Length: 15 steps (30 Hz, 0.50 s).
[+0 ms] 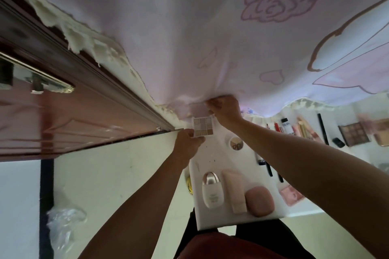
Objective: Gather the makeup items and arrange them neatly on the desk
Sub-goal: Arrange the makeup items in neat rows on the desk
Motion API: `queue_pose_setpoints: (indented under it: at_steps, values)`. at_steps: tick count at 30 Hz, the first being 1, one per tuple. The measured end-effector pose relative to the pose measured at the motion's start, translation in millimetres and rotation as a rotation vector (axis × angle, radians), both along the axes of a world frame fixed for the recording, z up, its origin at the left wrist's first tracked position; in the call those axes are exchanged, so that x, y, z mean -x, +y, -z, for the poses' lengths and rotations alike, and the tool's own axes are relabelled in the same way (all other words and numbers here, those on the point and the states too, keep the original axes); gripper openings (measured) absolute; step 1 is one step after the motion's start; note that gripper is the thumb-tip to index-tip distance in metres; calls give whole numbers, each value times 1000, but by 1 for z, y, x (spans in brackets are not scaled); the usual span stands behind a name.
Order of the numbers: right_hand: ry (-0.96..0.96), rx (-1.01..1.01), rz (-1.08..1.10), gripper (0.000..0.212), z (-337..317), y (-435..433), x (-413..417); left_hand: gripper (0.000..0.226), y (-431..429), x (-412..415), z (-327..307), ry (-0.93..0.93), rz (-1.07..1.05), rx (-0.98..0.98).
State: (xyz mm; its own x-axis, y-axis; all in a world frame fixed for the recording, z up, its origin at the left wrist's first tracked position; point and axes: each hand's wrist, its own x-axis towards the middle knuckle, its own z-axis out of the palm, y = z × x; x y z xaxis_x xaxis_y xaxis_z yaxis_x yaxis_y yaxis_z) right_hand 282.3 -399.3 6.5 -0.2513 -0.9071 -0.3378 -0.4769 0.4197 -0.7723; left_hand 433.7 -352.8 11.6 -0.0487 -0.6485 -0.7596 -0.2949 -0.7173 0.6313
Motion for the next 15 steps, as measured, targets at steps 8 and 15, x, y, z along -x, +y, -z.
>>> queue_pose_setpoints:
  at_steps: [8,15]
  values:
    - [-228,-93,127,19,-7,9,11,22,9,1,1,37,-5,1]
    - [-363,-204,99,16,-10,34,26,13,27,-10,6,43,-45,-75]
